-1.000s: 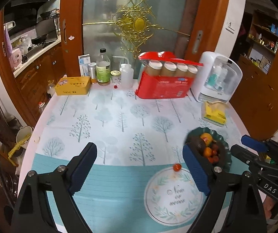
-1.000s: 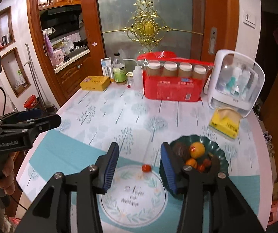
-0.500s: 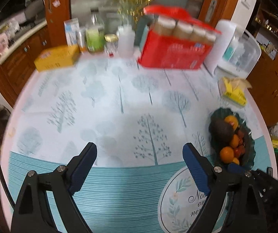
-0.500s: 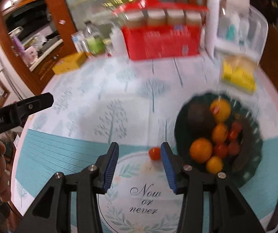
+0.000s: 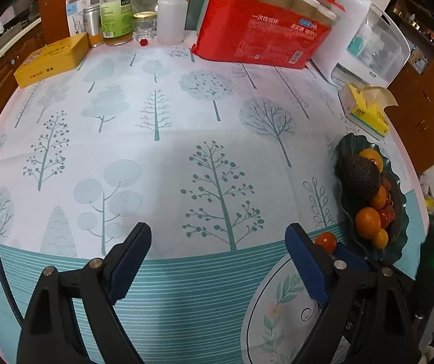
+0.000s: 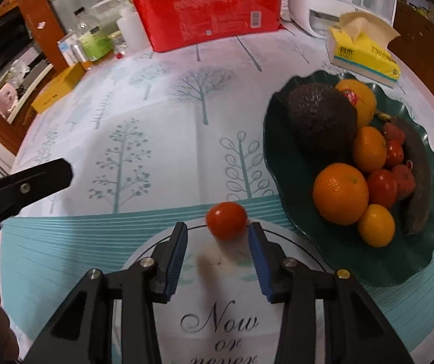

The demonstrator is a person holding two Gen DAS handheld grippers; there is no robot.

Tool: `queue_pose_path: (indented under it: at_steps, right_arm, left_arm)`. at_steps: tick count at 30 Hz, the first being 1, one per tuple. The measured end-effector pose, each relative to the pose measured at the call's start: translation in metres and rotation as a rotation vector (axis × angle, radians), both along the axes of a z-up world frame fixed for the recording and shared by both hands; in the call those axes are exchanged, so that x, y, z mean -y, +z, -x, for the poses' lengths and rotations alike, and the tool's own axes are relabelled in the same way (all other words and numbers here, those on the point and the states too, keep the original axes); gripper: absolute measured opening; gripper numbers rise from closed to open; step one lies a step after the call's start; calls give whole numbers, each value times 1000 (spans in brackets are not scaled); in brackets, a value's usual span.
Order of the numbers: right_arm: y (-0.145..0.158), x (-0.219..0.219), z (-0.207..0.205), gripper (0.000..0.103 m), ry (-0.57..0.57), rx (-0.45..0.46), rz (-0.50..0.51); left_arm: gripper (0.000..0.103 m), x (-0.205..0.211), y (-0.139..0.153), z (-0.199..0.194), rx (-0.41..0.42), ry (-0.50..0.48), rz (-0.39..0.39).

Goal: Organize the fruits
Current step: 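Grasp the last cherry tomato with the right tool, then place the cherry tomato on the green plate with the right tool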

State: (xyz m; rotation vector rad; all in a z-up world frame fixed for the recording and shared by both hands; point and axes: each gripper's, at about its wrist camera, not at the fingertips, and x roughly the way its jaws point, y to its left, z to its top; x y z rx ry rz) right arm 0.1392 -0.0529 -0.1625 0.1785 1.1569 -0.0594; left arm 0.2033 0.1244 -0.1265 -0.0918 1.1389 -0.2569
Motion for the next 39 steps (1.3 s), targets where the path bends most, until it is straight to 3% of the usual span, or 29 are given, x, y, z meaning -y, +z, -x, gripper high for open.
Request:
queue_pose_path:
  at_steps: [5, 11, 22, 25, 29, 39]
  right_arm:
    - [-3, 0, -2, 30, -7, 26, 47]
    - [-4, -2, -3, 29, 6, 39, 74]
    - [18, 1, 23, 28, 54, 33, -3]
    - [29, 5, 36, 28, 70, 40, -28]
    - [50, 14, 54, 28, 99, 71, -47]
    - [138, 70, 70, 28, 192, 180, 19]
  left_arm:
    - [89, -1, -4, -1, -12, 7, 3]
    - [89, -3, -2, 6, -16, 17, -5]
    - [89, 0, 19, 47, -35, 29, -33]
    - [91, 4, 22, 61, -56, 35, -48]
    - [102, 16, 35, 78, -48, 43, -59]
    - [102, 86, 87, 86, 16, 6, -42]
